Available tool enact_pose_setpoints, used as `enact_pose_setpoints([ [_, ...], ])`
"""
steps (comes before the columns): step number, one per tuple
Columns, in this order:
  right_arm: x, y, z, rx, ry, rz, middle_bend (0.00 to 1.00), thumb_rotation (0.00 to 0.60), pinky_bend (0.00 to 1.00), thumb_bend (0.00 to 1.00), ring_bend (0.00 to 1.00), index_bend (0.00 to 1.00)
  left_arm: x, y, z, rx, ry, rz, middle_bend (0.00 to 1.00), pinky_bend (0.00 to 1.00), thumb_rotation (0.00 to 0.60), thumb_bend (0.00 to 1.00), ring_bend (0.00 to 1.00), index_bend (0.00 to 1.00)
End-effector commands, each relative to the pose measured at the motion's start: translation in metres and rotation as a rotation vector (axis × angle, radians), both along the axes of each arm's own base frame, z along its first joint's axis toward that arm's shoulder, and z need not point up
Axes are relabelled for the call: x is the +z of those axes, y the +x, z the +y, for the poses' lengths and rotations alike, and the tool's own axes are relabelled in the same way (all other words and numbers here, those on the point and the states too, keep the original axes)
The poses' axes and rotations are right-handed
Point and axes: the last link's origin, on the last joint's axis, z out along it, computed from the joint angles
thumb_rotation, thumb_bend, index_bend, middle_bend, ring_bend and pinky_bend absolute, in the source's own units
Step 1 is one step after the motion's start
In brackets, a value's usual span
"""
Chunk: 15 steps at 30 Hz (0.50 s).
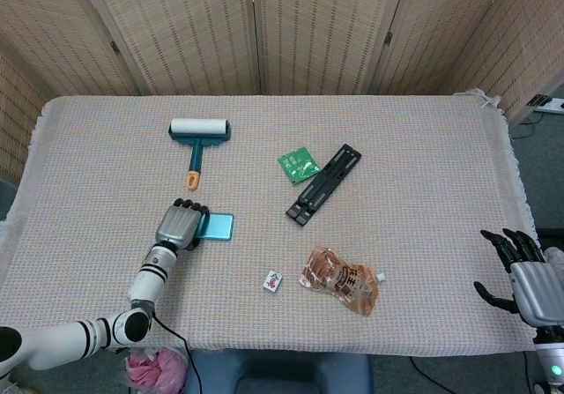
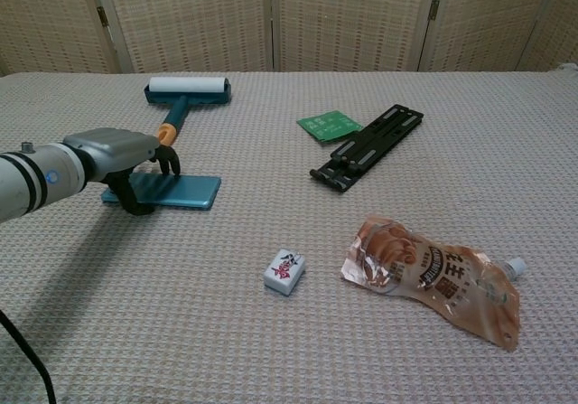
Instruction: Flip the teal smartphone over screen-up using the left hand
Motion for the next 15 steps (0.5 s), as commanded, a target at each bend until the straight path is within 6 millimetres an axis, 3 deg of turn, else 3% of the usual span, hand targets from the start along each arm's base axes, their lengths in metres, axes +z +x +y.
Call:
enact_pose_setpoints([
  [1, 0.001, 0.000, 0.000, -0.002, -0.002, 0.001, 0.20, 0.600, 0.08, 0.17, 0.08, 0.14, -0.001, 0.000, 0.003, 0.002, 0.008, 0.001, 0.37, 0.18, 0.600, 0.32, 0.22, 0.35],
  [9, 0.001, -0.001, 0.002, -0.007, -0.004, 0.000, 0.20, 0.600, 0.08, 0.17, 0.08, 0.14, 0.000, -0.001, 0.007, -0.001, 0.024, -0.012, 0.46, 0.18, 0.600, 0.32, 0.28, 0.43],
  [15, 0.002, 0.000, 0.004, -0.009, -0.007, 0.001, 0.20, 0.600, 0.08, 0.17, 0.08, 0.14, 0.011, 0.002, 0.007, -0.016, 0.025, -0.042, 0.52, 0.18, 0.600, 0.43, 0.33, 0.48],
])
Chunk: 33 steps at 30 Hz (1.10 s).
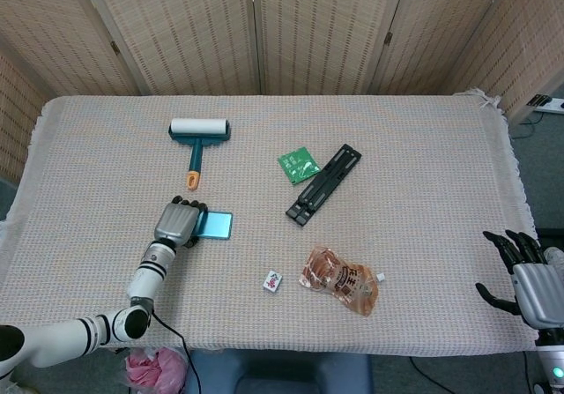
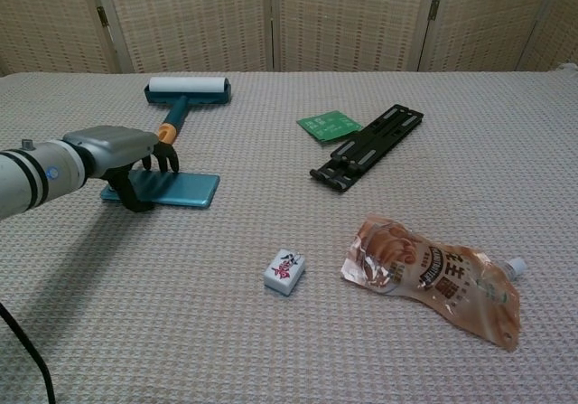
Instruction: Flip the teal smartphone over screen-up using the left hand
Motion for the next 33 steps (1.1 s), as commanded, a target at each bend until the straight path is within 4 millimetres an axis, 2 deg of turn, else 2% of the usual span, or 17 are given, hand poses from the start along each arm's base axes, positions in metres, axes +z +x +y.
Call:
enact_pose_setpoints([
  [1, 0.000, 0.000, 0.000, -0.001, -0.002, 0.000, 0.20, 0.600, 0.08, 0.17, 0.08, 0.14, 0.008, 0.002, -0.001, -0.005, -0.005, -0.020, 0.52, 0.18, 0.600, 0.44, 0.33, 0.49],
  [13, 0.001, 0.001, 0.002, -0.007, -0.006, 0.000, 0.21, 0.600, 0.08, 0.17, 0.08, 0.14, 0.041, 0.009, -0.009, 0.043, -0.074, -0.130, 0.56, 0.18, 0.600, 0.48, 0.37, 0.52],
  [22, 0.002, -0.001, 0.004, -0.016, -0.007, 0.000, 0.21, 0.600, 0.08, 0.17, 0.08, 0.14, 0.054, 0.005, 0.021, 0.158, -0.038, -0.196, 0.57, 0.18, 0.600, 0.48, 0.38, 0.51],
  [26, 0.003, -0.003, 0.006, -0.023, -0.008, -0.002, 0.21, 0.600, 0.08, 0.17, 0.08, 0.14, 0.063, 0.002, 0.035, 0.204, 0.007, -0.224, 0.50, 0.18, 0.600, 0.48, 0.35, 0.41],
  [30, 0.003, -0.004, 0.006, -0.023, -0.009, -0.004, 0.22, 0.600, 0.08, 0.17, 0.08, 0.14, 0.078, 0.001, 0.041, 0.230, 0.032, -0.268, 0.35, 0.18, 0.600, 0.47, 0.21, 0.28],
  [33, 0.002, -0.004, 0.005, -0.022, -0.008, -0.004, 0.22, 0.600, 0.08, 0.17, 0.08, 0.14, 0.088, 0.002, 0.039, 0.231, 0.051, -0.303, 0.29, 0.18, 0.600, 0.47, 0.15, 0.21],
])
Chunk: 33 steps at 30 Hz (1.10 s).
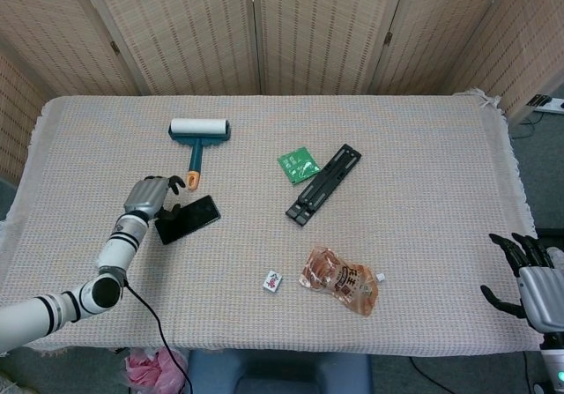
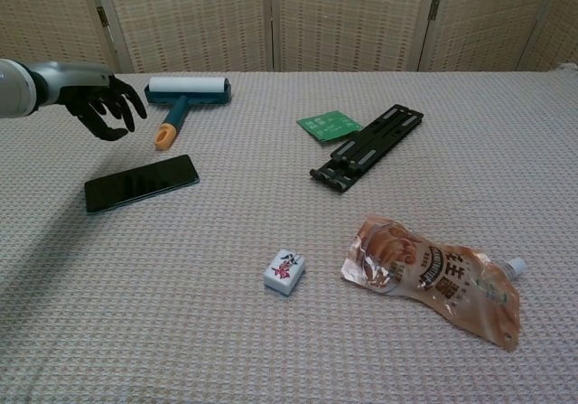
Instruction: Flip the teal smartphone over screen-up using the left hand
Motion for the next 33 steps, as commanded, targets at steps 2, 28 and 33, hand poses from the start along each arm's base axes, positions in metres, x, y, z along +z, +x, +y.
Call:
enact_pose_setpoints([
  [2, 0.000, 0.000, 0.000, 0.002, 0.001, 0.000, 0.22, 0.600, 0.08, 0.17, 0.08, 0.14, 0.014, 0.001, -0.003, -0.006, 0.037, -0.039, 0.27, 0.18, 0.600, 0.47, 0.15, 0.19],
  [28, -0.004, 0.014, -0.014, 0.095, 0.033, 0.019, 0.22, 0.600, 0.08, 0.17, 0.08, 0.14, 0.077, -0.106, -0.171, -0.053, 0.410, 0.100, 0.16, 0.18, 0.600, 0.32, 0.14, 0.16],
  [33, -0.007, 0.018, -0.017, 0.112, 0.040, 0.017, 0.22, 0.600, 0.08, 0.17, 0.08, 0.14, 0.087, -0.115, -0.194, -0.081, 0.457, 0.129, 0.16, 0.18, 0.600, 0.32, 0.14, 0.16],
])
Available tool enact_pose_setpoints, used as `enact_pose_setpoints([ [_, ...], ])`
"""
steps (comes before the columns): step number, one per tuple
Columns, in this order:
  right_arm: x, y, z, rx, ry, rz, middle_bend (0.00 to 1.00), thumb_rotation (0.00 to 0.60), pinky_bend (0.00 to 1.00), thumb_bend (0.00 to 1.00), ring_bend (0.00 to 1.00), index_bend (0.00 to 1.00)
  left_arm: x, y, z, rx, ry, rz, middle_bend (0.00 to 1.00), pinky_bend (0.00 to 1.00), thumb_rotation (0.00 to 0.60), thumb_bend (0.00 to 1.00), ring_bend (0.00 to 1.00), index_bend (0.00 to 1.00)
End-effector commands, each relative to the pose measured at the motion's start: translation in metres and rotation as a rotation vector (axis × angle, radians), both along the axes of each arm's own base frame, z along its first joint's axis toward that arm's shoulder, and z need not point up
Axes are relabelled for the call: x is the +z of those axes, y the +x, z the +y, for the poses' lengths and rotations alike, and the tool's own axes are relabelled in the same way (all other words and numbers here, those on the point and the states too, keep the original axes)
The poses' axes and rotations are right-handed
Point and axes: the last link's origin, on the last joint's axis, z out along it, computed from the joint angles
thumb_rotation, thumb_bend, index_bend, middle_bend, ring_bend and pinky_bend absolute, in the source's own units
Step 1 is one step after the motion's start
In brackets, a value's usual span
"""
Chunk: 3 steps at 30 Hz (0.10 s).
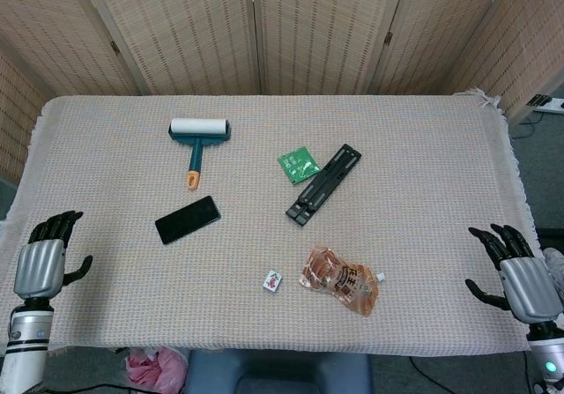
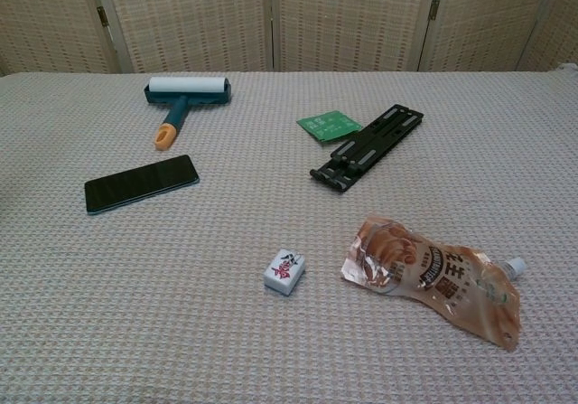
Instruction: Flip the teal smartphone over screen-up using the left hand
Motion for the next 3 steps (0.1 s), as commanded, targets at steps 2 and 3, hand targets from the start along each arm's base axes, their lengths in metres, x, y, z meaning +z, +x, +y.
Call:
enact_pose_setpoints([
  [2, -0.0022, 0.0026, -0.0018, 0.007, 0.001, -0.006, 0.22, 0.600, 0.08, 0.17, 0.08, 0.14, 0.0071, -0.0079, -0.0184, -0.016, 0.032, 0.018, 0.16, 0.18, 0.600, 0.32, 0.14, 0.16],
  [3, -0.0027, 0.0031, -0.0020, 0.007, 0.000, -0.006, 0.22, 0.600, 0.08, 0.17, 0.08, 0.14, 0.0075, -0.0085, -0.0202, -0.021, 0.032, 0.024, 0.16, 0.18, 0.600, 0.32, 0.14, 0.17],
])
